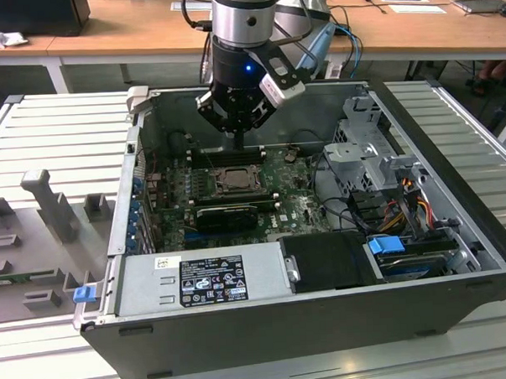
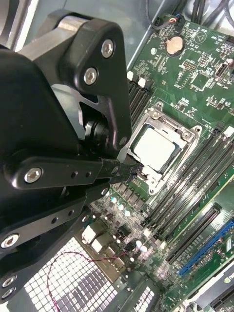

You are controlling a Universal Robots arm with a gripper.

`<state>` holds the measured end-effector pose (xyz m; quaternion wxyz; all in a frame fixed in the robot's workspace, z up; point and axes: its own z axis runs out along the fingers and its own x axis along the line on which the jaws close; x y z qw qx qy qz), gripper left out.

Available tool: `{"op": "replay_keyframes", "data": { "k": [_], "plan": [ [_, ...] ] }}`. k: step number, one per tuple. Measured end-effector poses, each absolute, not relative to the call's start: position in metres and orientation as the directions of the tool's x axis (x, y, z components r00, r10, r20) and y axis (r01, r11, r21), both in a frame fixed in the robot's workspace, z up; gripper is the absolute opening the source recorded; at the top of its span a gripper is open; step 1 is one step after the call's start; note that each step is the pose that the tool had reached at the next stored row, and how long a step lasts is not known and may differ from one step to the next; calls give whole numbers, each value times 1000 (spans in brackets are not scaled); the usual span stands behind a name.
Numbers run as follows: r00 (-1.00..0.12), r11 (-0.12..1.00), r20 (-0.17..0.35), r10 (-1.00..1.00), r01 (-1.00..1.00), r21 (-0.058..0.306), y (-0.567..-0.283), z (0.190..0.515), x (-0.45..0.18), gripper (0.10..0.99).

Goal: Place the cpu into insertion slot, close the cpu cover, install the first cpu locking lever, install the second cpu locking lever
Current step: 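Install the first cpu locking lever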

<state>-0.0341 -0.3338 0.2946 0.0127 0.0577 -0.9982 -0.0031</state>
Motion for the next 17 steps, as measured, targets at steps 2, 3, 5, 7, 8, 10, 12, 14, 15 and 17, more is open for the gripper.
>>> {"op": "replay_keyframes", "data": {
  "k": [2,3,5,7,8,10,12,14,15,17],
  "plan": [
    [-993,993,25,-115,-115,8,-334,294,-38,106],
    [-993,993,25,-115,-115,8,-334,295,-39,106],
    [-993,993,25,-115,-115,7,-334,295,-40,106],
    [-993,993,24,-115,-115,7,-334,294,-40,106],
    [-993,993,24,-115,-115,7,-334,294,-40,106],
    [-993,993,23,-115,-115,7,-334,294,-43,106],
    [-993,993,22,-115,-115,7,-334,294,-51,106],
    [-994,994,22,-108,-108,7,-334,291,-56,106],
    [-996,996,22,-91,-91,7,-334,288,-56,106],
    [-996,997,21,-83,-83,6,-334,283,-65,106]
  ]
}}
